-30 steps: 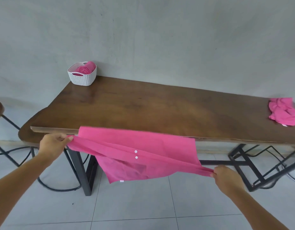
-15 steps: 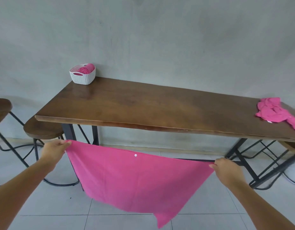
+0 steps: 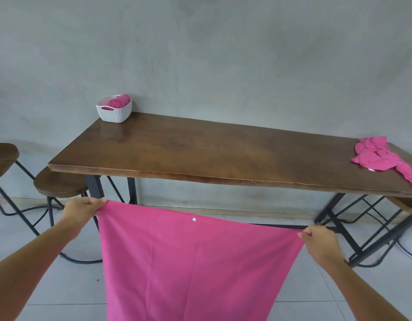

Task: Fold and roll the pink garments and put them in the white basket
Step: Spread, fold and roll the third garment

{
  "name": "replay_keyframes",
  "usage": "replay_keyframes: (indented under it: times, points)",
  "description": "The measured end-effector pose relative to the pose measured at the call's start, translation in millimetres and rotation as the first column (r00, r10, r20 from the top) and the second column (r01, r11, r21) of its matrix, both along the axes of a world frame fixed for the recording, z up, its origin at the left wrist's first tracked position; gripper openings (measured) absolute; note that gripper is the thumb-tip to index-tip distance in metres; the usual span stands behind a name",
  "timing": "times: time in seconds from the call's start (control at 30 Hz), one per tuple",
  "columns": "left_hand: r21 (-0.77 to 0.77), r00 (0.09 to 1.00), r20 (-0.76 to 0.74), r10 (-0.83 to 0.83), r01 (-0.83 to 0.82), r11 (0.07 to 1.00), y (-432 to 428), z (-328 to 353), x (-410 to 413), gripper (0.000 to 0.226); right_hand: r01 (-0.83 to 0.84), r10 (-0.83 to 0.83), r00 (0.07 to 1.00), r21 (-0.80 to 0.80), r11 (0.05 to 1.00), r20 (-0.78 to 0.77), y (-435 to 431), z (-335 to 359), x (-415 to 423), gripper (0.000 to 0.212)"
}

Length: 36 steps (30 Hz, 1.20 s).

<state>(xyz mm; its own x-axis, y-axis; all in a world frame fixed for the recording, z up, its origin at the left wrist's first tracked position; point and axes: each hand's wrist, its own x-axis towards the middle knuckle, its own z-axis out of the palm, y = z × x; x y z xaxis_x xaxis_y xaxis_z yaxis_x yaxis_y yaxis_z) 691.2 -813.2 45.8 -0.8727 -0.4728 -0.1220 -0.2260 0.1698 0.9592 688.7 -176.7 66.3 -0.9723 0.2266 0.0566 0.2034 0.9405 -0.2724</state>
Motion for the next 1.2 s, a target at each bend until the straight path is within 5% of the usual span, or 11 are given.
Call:
replay_keyframes:
  times: [0.4,1.2]
  points:
    - [-0.013,0.999,-0.048,-0.001,0.001,1.0,6.0,6.8,-43.1,0.016,0.116,-0.135,0.987,-0.189,0.975,-0.092,-9.2,-2.7,-35.3,0.017]
    - [-0.132,0.999,-0.015,0.033,-0.034,0.991,-30.5,6.1,-194.0,0.006,0.265,-0.335,0.935,-0.401,0.877,-0.115,-63.4,-1.8,-183.8,0.011]
